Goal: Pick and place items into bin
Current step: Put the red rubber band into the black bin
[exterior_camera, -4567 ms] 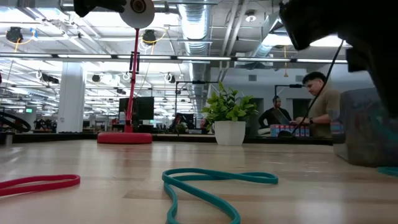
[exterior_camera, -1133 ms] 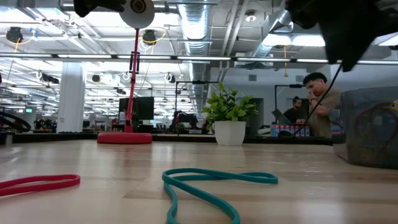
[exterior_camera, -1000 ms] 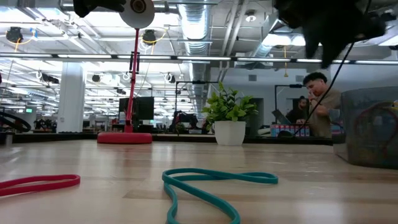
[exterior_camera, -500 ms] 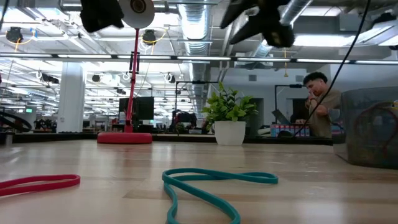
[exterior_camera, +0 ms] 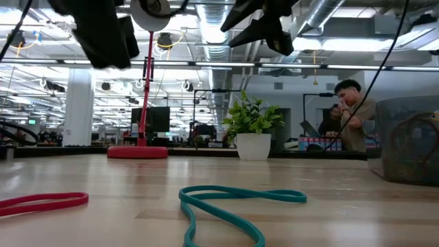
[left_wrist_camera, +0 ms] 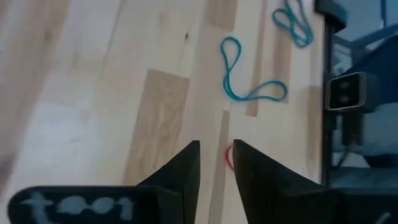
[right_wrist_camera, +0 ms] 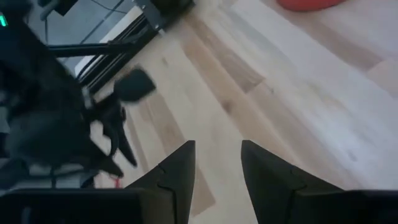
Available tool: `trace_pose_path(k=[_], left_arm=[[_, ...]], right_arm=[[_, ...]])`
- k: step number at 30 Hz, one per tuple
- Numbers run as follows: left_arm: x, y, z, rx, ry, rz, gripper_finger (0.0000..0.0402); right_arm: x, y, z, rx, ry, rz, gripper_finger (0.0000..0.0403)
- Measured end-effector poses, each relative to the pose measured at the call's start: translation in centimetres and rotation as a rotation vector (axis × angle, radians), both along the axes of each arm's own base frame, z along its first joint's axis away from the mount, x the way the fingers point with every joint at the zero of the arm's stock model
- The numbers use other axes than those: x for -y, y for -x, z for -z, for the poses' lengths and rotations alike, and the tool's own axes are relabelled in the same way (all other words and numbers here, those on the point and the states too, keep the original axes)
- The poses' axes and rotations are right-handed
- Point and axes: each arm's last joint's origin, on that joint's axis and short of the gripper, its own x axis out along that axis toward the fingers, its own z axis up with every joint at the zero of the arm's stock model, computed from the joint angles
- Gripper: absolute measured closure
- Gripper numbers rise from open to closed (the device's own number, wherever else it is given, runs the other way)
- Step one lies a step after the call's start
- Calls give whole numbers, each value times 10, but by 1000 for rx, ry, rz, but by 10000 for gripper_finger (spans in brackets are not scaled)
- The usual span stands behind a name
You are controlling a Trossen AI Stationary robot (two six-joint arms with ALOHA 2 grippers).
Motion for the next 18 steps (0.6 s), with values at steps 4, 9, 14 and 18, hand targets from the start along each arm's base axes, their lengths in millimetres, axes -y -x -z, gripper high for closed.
trace_pose_path(k=[4,9,14,18], left_arm=[[18,-7,22,-7,-15,30,317],[39,-8,43,-18,-23,58,317],[54,-7,55,9,-28,43,317],[63,-8,65,16,-30,51,317]], right_arm=[[6,-1,0,6,56,-30,280],[11,-2,-1,11,74,-33,280],[11,-2,-1,9,76,-35,280],[10,-1,0,5,107,-66,280]])
